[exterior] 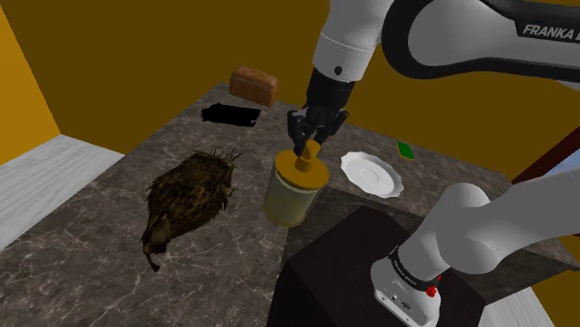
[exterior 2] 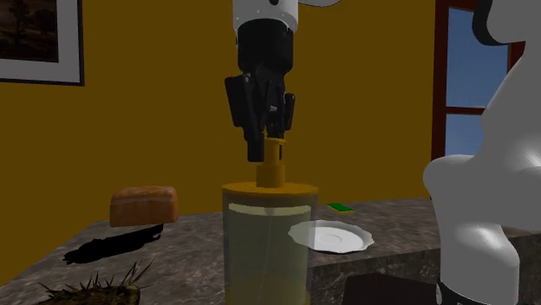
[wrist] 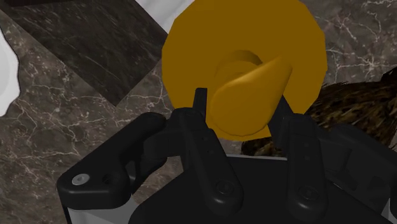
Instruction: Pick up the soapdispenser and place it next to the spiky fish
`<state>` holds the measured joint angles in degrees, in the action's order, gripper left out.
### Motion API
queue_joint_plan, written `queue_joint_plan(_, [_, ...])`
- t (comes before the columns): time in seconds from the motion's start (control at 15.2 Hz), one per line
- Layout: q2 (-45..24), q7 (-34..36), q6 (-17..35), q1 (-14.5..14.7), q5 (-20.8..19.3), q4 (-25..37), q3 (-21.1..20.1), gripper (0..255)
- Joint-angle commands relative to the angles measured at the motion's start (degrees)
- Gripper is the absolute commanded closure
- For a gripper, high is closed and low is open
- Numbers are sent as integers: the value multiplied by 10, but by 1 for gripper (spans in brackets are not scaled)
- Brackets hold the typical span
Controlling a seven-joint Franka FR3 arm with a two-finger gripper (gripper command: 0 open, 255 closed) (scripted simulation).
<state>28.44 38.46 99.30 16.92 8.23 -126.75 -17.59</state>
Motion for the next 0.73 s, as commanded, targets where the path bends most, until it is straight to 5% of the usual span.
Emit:
queue_joint_plan(0.0, [0, -1, 15, 0, 1, -15, -1, 255])
queue_joint_plan(0.66, [-5, -2, 93, 3, 7, -87, -10, 255])
